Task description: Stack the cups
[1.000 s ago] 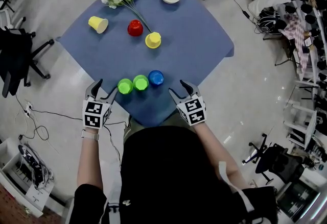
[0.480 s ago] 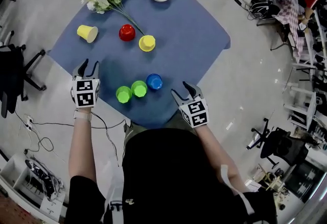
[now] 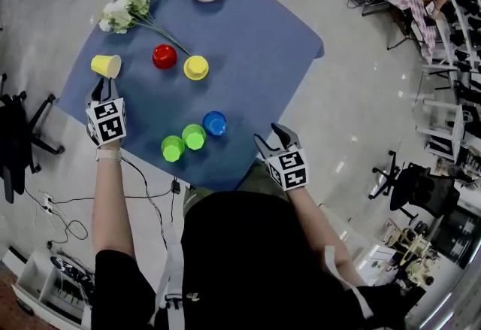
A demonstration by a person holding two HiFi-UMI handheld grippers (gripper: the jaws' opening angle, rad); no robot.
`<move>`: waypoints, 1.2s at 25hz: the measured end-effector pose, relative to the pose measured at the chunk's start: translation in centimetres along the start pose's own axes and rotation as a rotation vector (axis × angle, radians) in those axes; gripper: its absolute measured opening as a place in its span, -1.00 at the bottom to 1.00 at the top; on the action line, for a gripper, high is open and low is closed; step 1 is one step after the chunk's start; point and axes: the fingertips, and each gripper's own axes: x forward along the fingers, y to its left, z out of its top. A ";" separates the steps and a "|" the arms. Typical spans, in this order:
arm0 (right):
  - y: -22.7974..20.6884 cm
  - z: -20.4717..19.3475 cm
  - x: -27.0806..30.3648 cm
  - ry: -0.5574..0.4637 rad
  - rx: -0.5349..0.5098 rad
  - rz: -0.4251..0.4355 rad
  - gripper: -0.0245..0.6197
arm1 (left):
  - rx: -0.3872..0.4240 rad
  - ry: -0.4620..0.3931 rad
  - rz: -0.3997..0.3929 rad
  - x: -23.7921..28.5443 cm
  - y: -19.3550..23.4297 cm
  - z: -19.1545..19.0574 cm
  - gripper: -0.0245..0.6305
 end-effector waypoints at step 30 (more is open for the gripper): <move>0.9 -0.5 -1.8 -0.062 -0.060 0.064 -0.15 | 0.252 -0.013 -0.097 -8.8 -8.1 -5.0 -0.86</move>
